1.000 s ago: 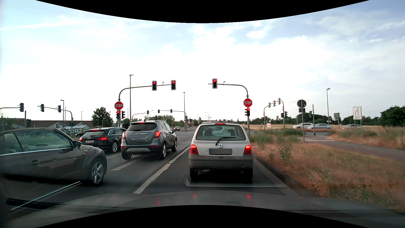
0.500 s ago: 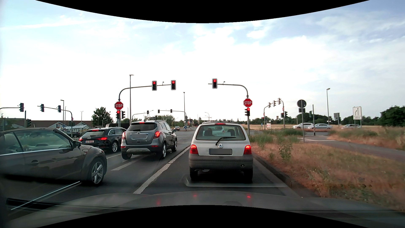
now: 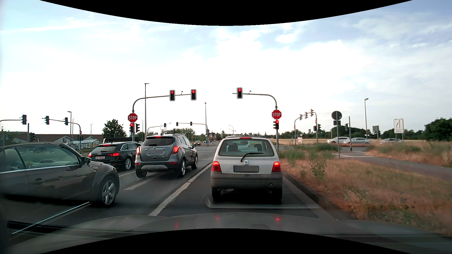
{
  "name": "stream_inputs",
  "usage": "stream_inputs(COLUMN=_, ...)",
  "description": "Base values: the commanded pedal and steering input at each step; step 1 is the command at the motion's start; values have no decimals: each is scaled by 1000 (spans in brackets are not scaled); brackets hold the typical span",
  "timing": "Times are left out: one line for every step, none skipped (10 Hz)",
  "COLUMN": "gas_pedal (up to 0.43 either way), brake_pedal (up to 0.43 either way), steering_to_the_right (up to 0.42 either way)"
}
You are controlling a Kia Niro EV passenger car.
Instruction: Follow the waypoints while adhering to traffic rules and regulations
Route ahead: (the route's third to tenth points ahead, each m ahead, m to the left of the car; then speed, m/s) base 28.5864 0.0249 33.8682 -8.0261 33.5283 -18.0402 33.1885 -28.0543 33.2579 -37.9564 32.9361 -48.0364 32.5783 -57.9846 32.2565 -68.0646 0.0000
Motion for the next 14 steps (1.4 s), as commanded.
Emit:
stream_inputs(gas_pedal=0, brake_pedal=378, steering_to_the_right=-9)
stream_inputs(gas_pedal=0, brake_pedal=378, steering_to_the_right=-10)
stream_inputs(gas_pedal=0, brake_pedal=378, steering_to_the_right=-10)
stream_inputs(gas_pedal=0, brake_pedal=378, steering_to_the_right=-10)
stream_inputs(gas_pedal=0, brake_pedal=378, steering_to_the_right=-10)
stream_inputs(gas_pedal=0, brake_pedal=378, steering_to_the_right=-10)
stream_inputs(gas_pedal=0, brake_pedal=378, steering_to_the_right=-10)
stream_inputs(gas_pedal=0, brake_pedal=378, steering_to_the_right=-10)
stream_inputs(gas_pedal=0, brake_pedal=378, steering_to_the_right=-10)
stream_inputs(gas_pedal=0, brake_pedal=378, steering_to_the_right=-10)
stream_inputs(gas_pedal=0, brake_pedal=378, steering_to_the_right=-10)
stream_inputs(gas_pedal=0, brake_pedal=378, steering_to_the_right=-10)
stream_inputs(gas_pedal=0, brake_pedal=378, steering_to_the_right=-10)
stream_inputs(gas_pedal=0, brake_pedal=378, steering_to_the_right=-9)
